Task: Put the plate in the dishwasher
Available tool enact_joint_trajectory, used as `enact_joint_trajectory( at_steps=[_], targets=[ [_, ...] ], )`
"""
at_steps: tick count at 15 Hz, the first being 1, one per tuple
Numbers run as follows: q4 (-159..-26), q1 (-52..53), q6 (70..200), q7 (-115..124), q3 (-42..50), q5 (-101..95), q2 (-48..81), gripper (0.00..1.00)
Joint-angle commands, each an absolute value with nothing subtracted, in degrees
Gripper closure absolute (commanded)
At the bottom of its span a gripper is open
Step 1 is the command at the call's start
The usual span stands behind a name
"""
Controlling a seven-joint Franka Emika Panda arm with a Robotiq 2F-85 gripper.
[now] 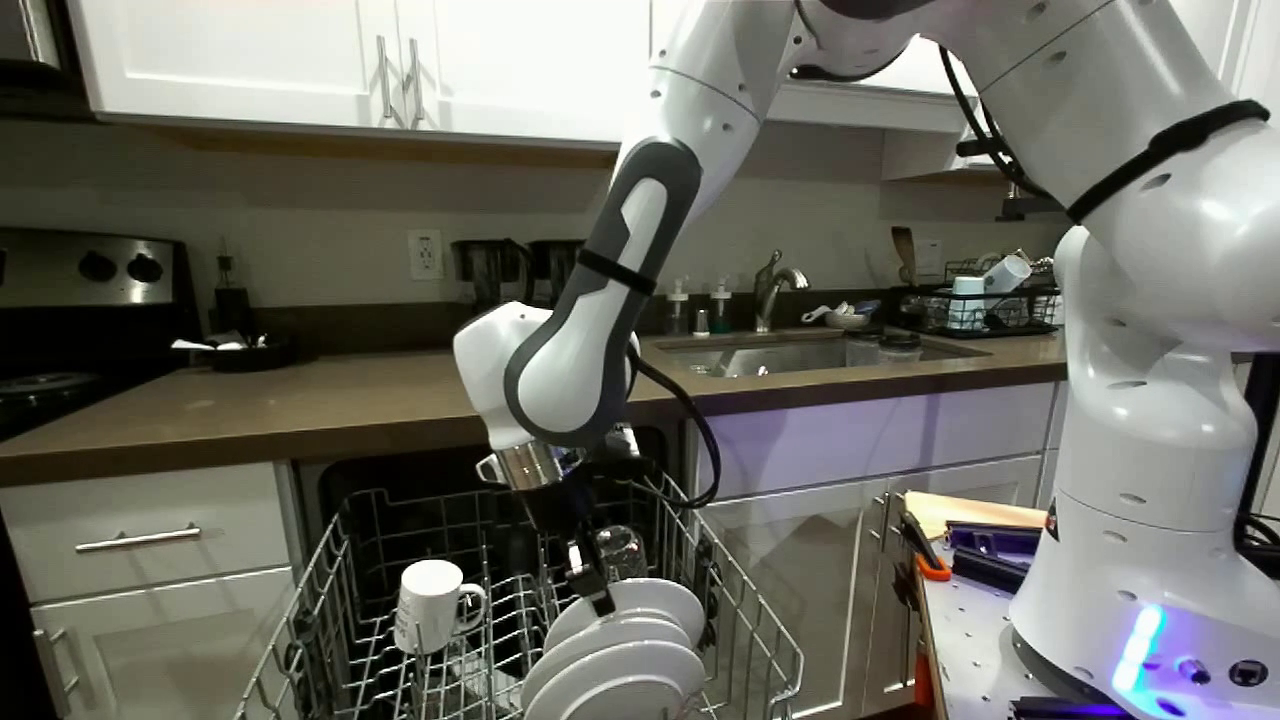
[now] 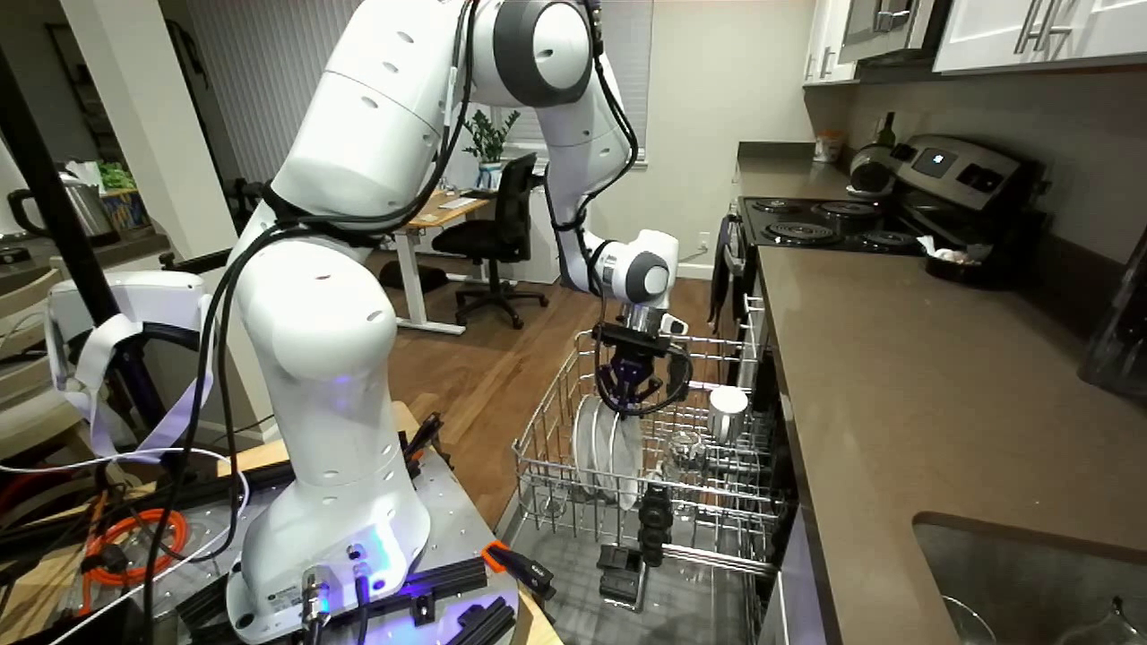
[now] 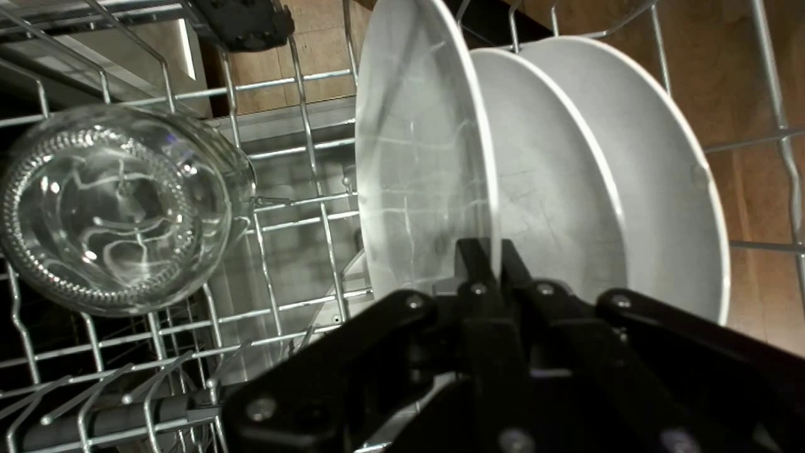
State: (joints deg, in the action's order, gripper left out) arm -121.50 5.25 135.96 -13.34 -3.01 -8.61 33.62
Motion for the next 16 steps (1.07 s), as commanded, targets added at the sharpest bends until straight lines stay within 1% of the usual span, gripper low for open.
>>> enact_joint_trajectory(
  at_steps=[1,14,15,16],
  targets=[
    [-120.50,4.58,136.47,-13.71,-3.94,-9.18,34.22,0.94],
    [-122.21,6.07,140.01,-12.49,-4.57,-10.59,34.54,0.94],
    [-119.34,6.05,135.94,-13.20,-4.91,-10.20,33.60,0.94],
    [-119.58,6.43,135.99,-12.59,-4.91,-10.28,33.21,0.94]
  ],
)
